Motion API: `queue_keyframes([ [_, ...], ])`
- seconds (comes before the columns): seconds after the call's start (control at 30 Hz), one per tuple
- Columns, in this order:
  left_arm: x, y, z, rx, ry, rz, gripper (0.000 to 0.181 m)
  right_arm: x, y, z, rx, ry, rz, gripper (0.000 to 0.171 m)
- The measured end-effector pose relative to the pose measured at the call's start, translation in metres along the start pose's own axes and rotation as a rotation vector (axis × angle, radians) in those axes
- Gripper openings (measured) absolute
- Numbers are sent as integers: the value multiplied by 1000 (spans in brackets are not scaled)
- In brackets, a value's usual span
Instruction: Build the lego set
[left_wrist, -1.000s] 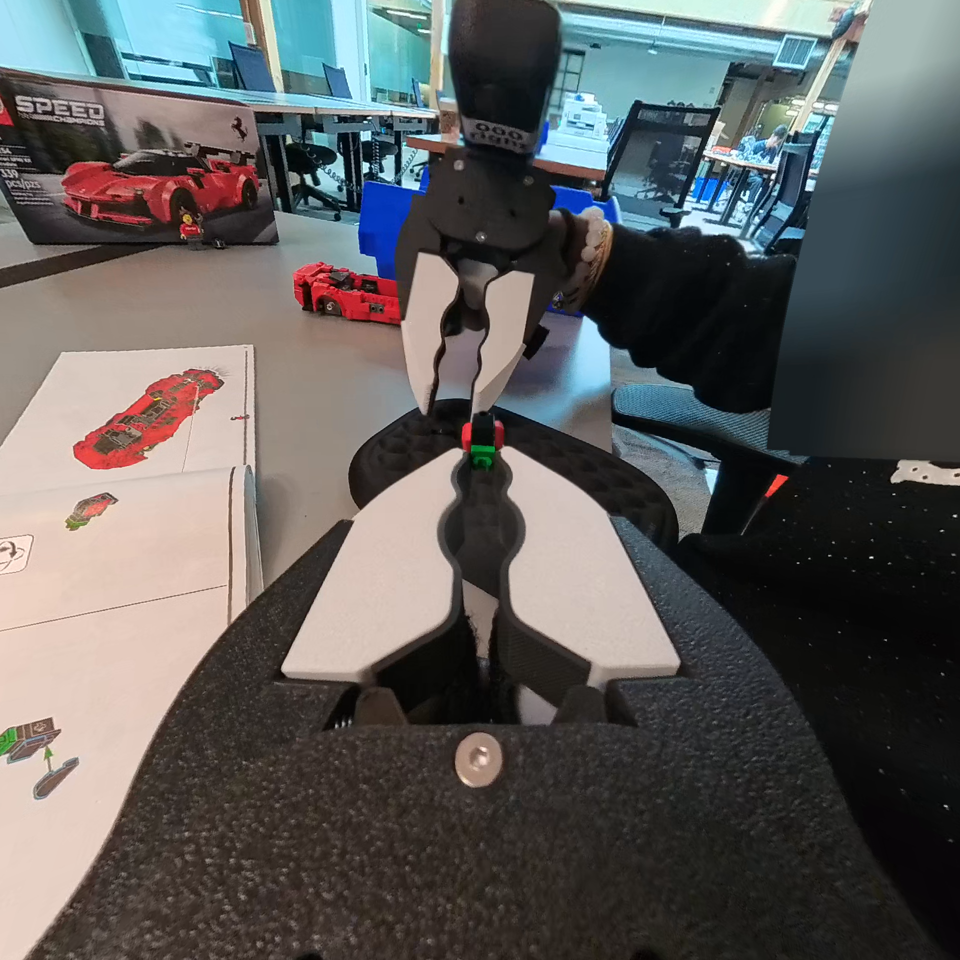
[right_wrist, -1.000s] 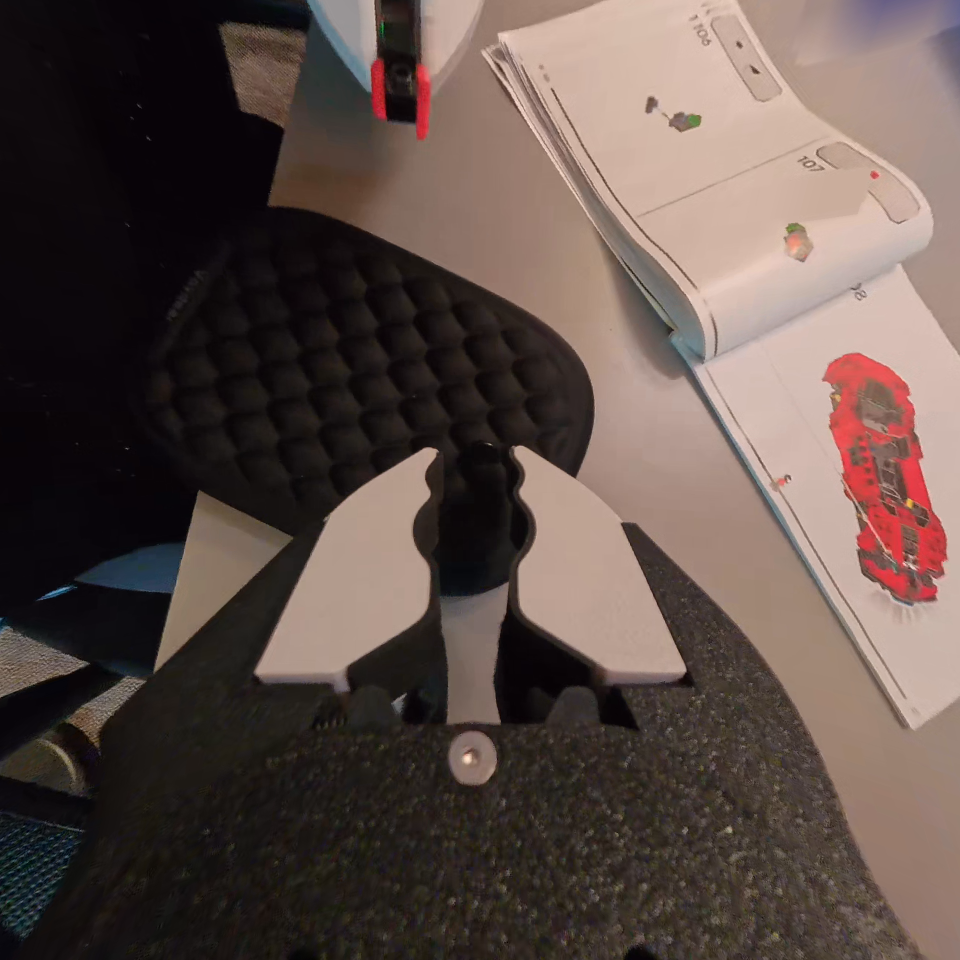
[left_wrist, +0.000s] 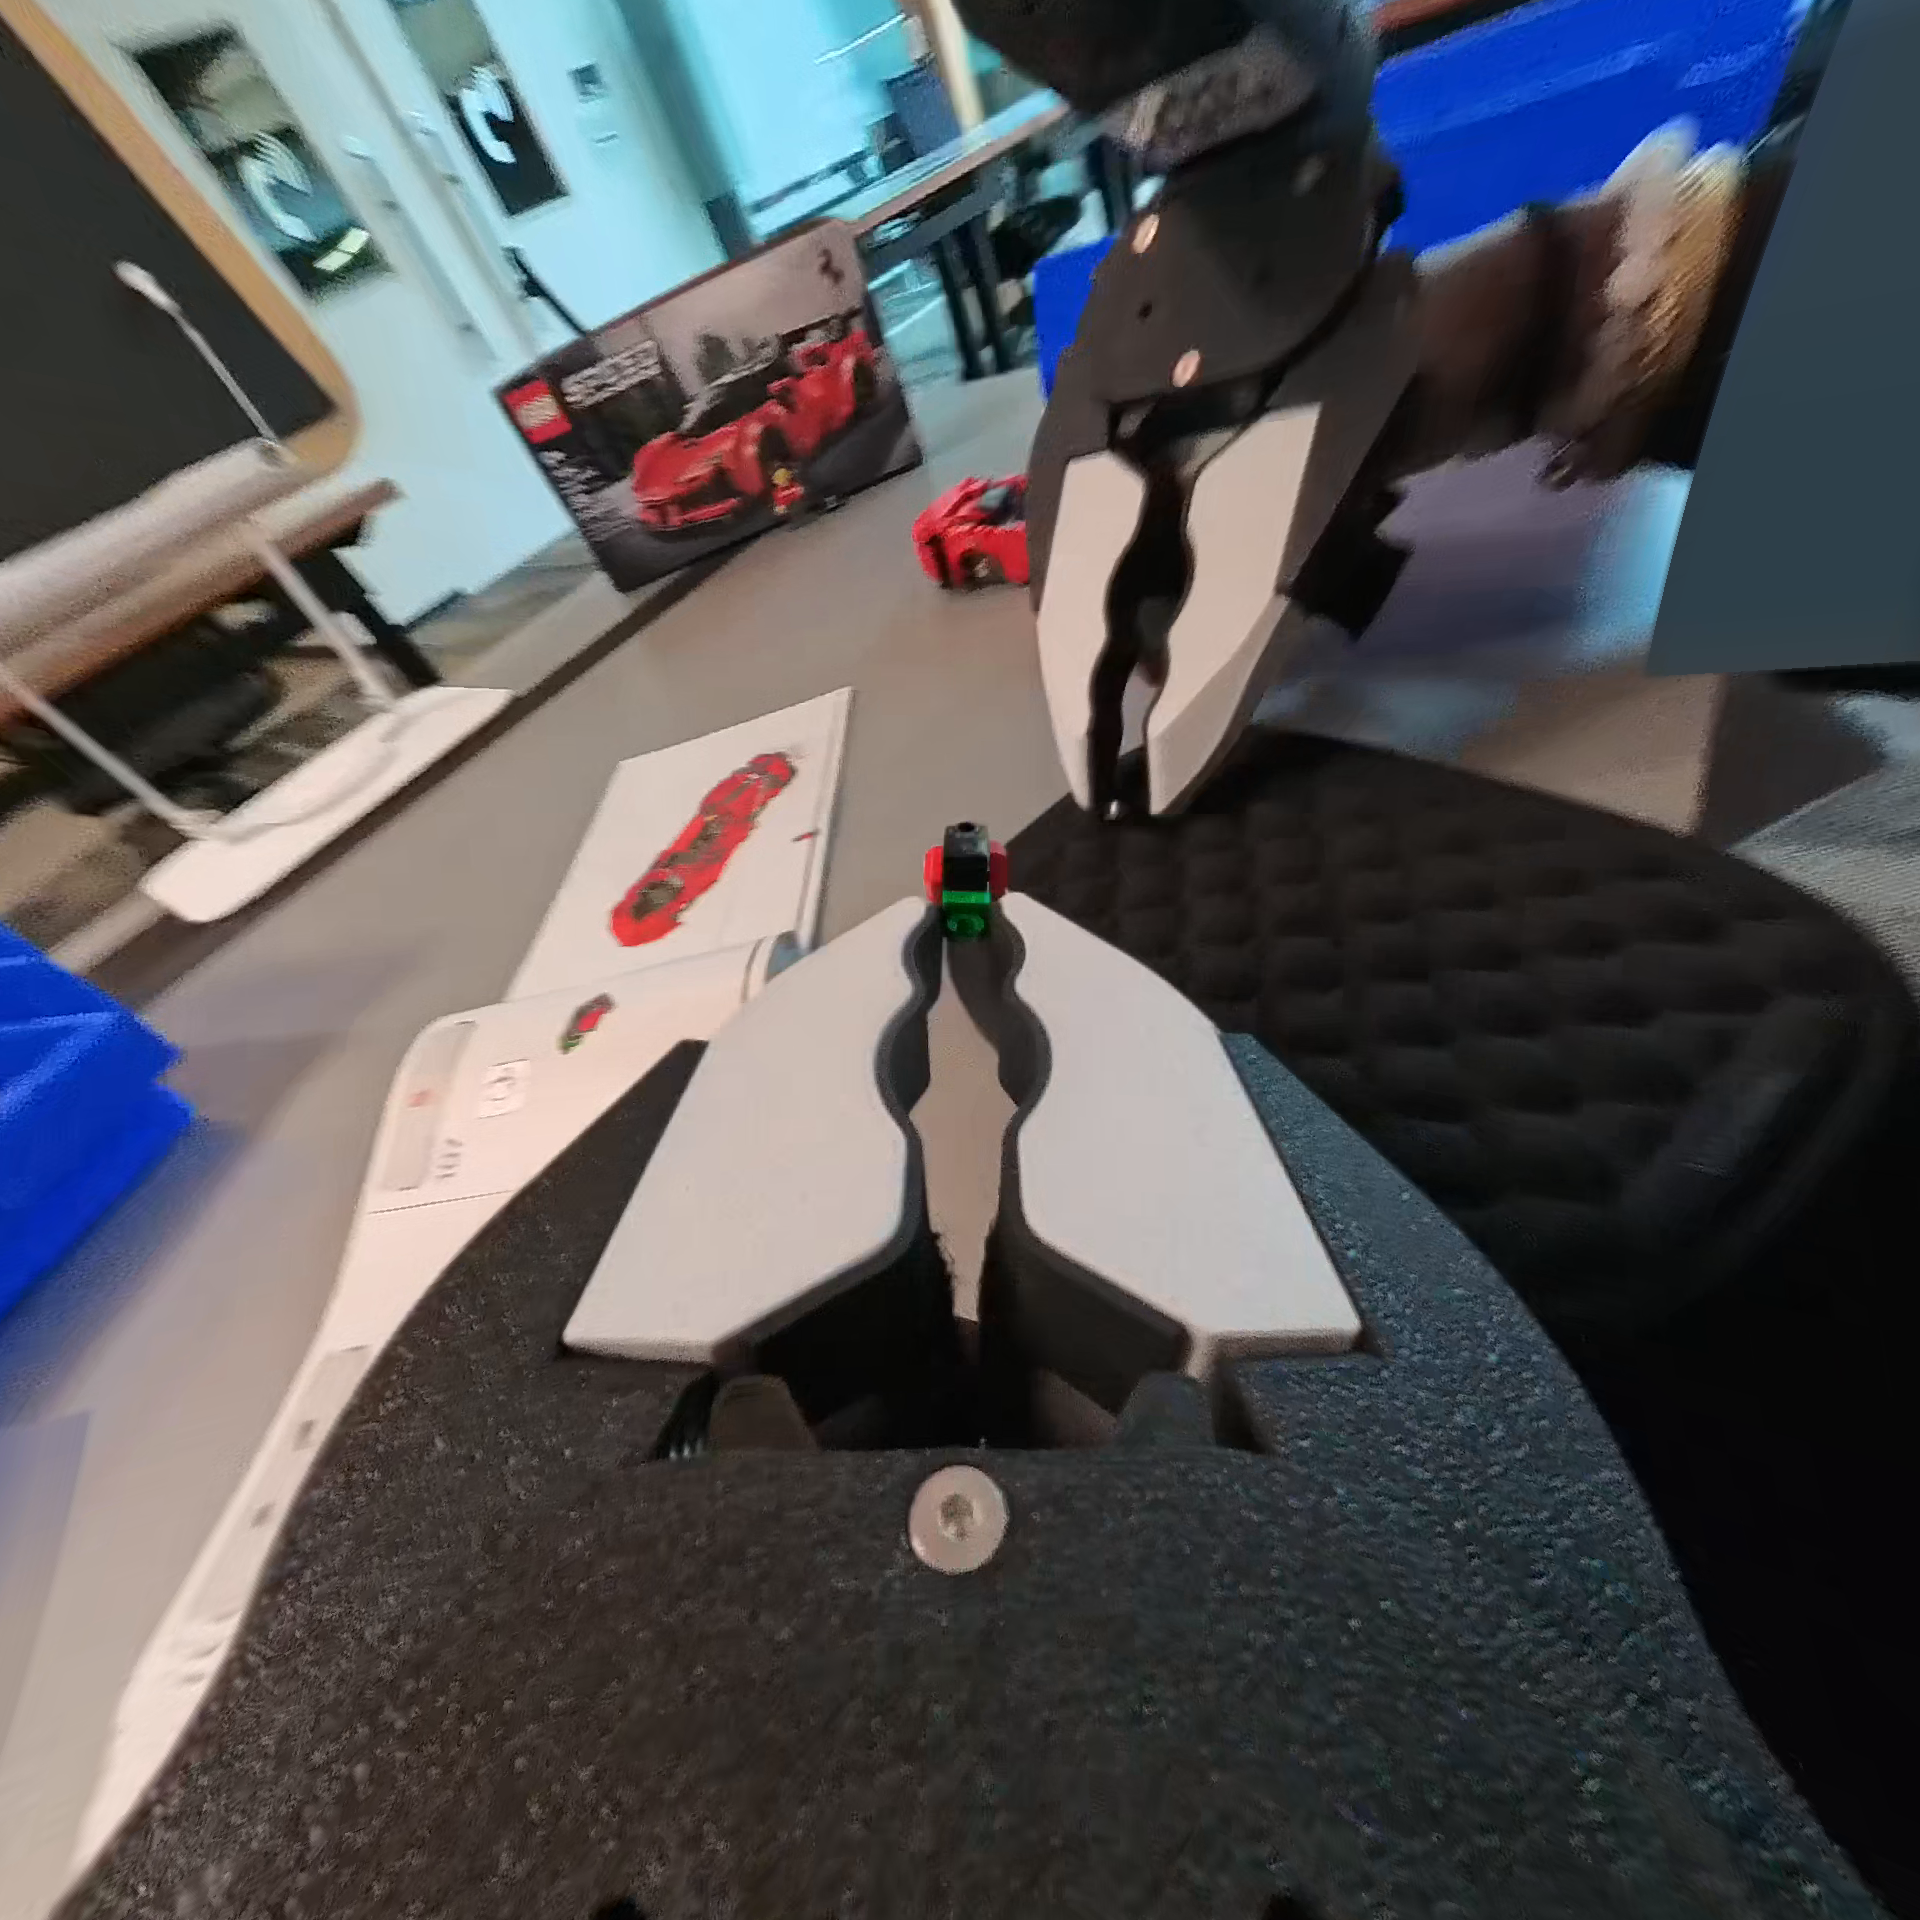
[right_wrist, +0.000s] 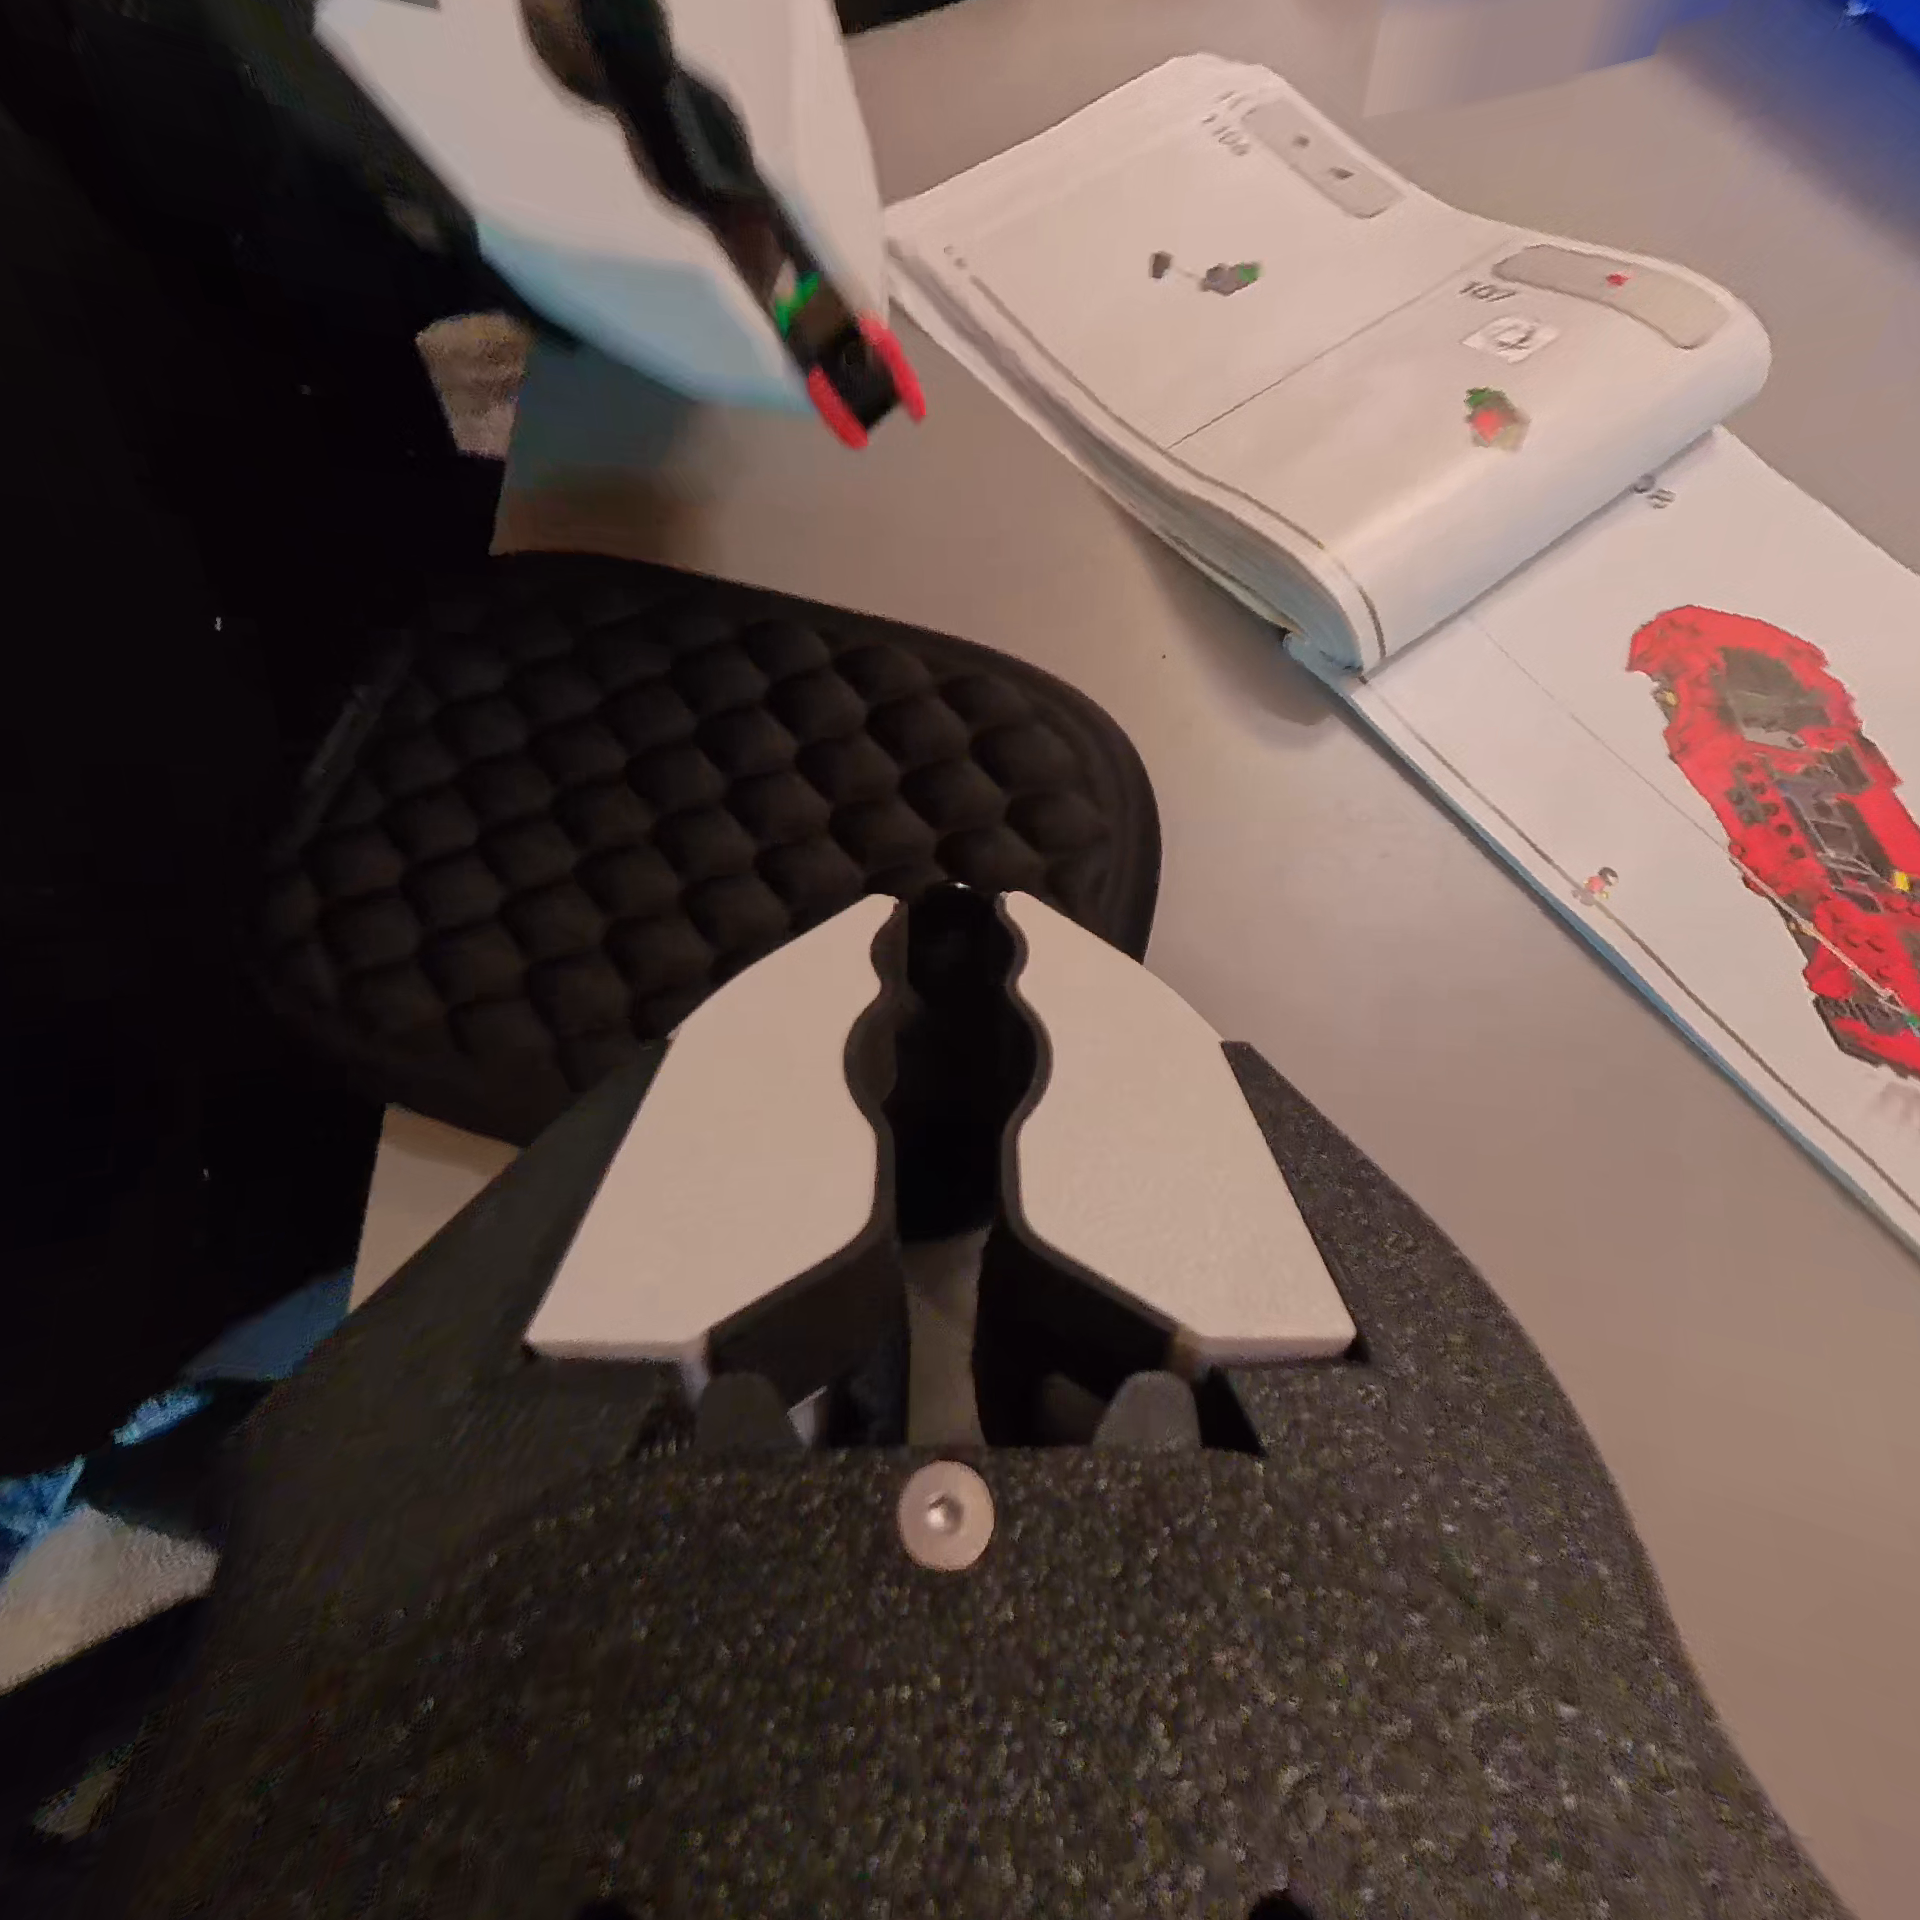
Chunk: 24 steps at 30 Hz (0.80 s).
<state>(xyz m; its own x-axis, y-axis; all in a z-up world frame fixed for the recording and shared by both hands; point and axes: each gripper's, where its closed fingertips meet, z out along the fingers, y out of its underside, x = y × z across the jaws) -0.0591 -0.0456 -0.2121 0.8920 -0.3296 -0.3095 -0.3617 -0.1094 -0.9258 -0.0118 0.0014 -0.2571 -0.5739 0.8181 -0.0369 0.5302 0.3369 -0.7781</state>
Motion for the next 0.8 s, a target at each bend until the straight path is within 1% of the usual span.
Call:
queue_keyframes([
  [0.03,0,1,2,-18,-42,45,7,0,-5,-2,24,24,31,15],
  [0.13,1,6,8,-78,-137,136,7,-4,-32,-6,145,77,182,15],
  [0.2,2,9,10,-117,-182,189,7,-8,-44,-5,189,127,255,15],
  [0.3,6,12,13,-149,-217,274,7,-16,-48,3,192,183,281,15],
  [0.4,15,14,16,-154,-188,340,7,-18,-47,5,200,214,266,15],
  [0.47,25,15,17,-155,-106,338,7,-21,-45,4,179,233,148,15],
  [0.5,30,16,17,-158,-46,308,7,-22,-45,2,162,237,89,15],
  [0.67,48,10,8,-135,319,-2,7,-32,-40,-1,39,193,-109,15],
  [0.8,52,17,6,-186,461,-101,7,-37,-34,5,-50,114,-169,15],
])
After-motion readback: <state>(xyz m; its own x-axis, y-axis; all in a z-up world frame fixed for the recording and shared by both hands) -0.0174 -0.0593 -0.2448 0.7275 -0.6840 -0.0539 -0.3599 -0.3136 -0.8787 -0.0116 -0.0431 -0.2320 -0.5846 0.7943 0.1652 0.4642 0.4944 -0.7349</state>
